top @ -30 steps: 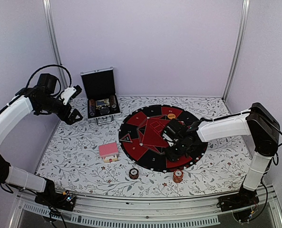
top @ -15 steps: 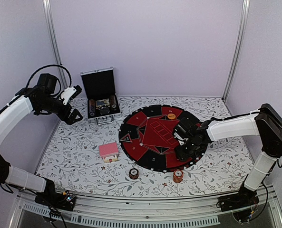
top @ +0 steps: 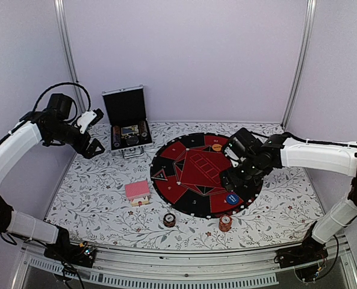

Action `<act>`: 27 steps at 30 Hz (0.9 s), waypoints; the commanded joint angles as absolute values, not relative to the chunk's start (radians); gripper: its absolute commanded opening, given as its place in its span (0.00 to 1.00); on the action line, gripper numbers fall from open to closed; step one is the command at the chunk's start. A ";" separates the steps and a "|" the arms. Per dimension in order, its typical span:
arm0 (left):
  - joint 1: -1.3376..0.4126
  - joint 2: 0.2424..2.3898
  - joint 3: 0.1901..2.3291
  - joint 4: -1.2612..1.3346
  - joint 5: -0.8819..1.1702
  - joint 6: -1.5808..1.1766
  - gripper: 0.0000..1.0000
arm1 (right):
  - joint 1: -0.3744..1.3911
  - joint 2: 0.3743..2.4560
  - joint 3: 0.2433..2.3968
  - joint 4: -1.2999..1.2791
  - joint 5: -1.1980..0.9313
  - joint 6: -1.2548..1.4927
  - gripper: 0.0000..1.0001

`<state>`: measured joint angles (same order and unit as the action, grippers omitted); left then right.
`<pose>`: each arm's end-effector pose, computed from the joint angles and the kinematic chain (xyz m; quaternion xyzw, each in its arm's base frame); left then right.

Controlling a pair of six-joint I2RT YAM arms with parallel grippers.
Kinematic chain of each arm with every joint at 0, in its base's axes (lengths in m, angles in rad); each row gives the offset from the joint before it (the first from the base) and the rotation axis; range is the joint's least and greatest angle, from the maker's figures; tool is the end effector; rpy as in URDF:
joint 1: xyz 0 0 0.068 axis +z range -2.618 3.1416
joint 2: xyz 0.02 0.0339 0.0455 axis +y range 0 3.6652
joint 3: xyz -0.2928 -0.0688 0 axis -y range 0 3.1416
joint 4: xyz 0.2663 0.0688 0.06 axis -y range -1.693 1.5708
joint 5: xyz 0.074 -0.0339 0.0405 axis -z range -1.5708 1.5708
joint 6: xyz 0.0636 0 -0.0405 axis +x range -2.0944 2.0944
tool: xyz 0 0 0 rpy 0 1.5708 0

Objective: Distribute texas hold em gaming equipment

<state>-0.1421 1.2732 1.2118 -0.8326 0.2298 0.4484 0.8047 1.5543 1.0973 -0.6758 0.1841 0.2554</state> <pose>0.2838 -0.0552 0.3310 0.3091 0.8854 -0.0566 0.3424 0.2431 0.2359 0.2190 -0.2444 0.9410 0.0320 0.2320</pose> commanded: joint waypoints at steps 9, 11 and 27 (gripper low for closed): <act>-0.155 1.258 1.203 -0.847 0.232 0.455 1.00 | 1.009 1.427 1.106 -0.915 0.072 0.358 0.99; -0.155 1.258 1.207 -0.848 0.233 0.454 1.00 | 1.037 1.431 1.095 -0.916 0.063 0.364 0.99; -0.161 1.259 1.230 -0.862 0.232 0.454 1.00 | 1.127 1.564 1.072 -0.881 0.046 0.377 0.98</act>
<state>-0.1471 1.2732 1.2106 -0.8410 0.2283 0.4488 1.1130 1.5372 1.0908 -0.8955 0.0612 0.3641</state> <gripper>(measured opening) 0.993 0.989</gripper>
